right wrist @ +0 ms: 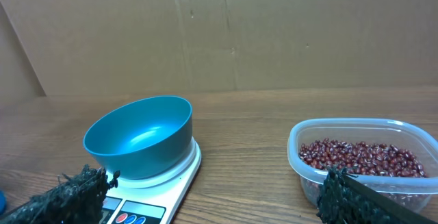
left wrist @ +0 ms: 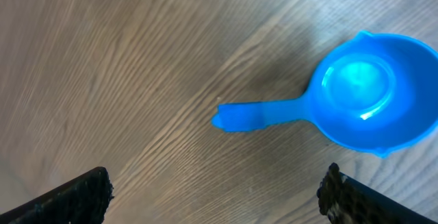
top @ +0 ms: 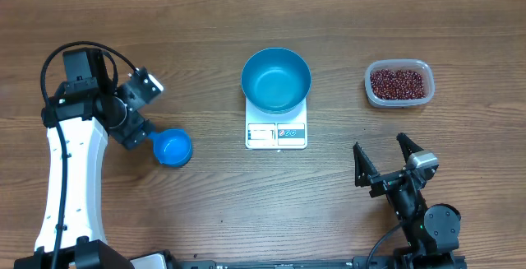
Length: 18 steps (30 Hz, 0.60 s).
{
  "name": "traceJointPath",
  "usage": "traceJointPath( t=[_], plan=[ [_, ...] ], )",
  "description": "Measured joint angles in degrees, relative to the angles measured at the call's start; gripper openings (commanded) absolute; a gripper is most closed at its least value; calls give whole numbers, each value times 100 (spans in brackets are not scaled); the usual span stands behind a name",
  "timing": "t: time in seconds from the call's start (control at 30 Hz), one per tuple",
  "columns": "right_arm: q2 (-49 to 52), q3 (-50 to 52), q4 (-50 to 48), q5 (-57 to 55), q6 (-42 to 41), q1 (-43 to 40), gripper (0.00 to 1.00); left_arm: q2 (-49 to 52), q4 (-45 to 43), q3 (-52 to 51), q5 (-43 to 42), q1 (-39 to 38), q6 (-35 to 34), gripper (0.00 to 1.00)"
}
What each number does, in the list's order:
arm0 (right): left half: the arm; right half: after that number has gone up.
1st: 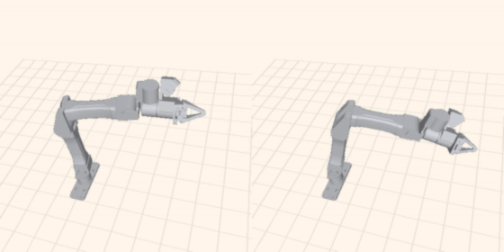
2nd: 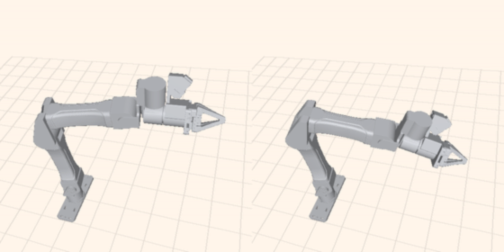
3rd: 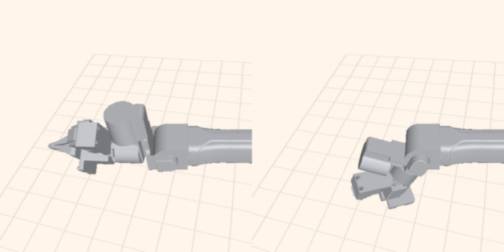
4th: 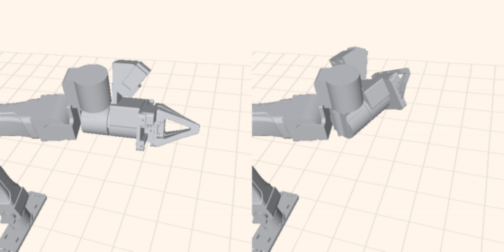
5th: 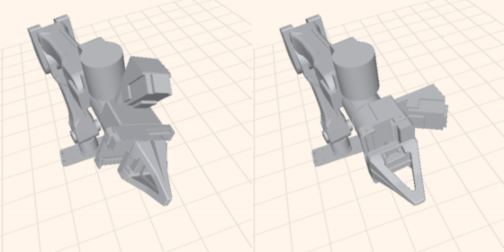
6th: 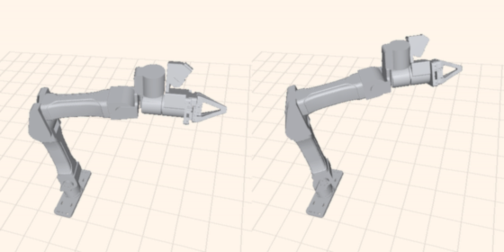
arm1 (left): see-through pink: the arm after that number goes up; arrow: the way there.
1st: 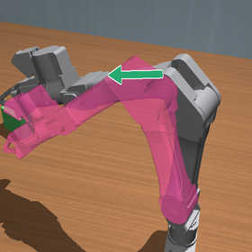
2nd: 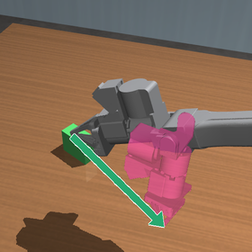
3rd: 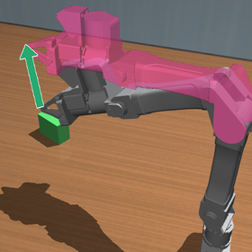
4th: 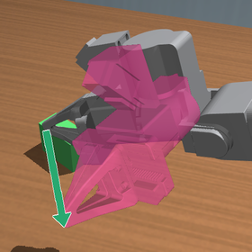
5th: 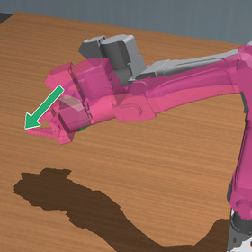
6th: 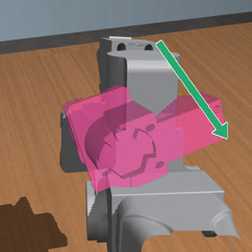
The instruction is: Scoop item into bowl and weigh 150g on scale
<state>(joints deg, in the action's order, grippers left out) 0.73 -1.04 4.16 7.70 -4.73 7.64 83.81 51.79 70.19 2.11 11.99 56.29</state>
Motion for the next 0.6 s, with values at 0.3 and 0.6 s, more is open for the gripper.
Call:
traceJointPath(
  t=[0.3, 0.6],
  plan=[
    [0, 0, 0, 0, 0, 0, 100, 697, 151, 0, -9, 15, 1169, 98],
    [0, 0, -2, -2, 0, 0, 100, 1561, -184, 0, 149, 273, 1744, 100]
  ],
)
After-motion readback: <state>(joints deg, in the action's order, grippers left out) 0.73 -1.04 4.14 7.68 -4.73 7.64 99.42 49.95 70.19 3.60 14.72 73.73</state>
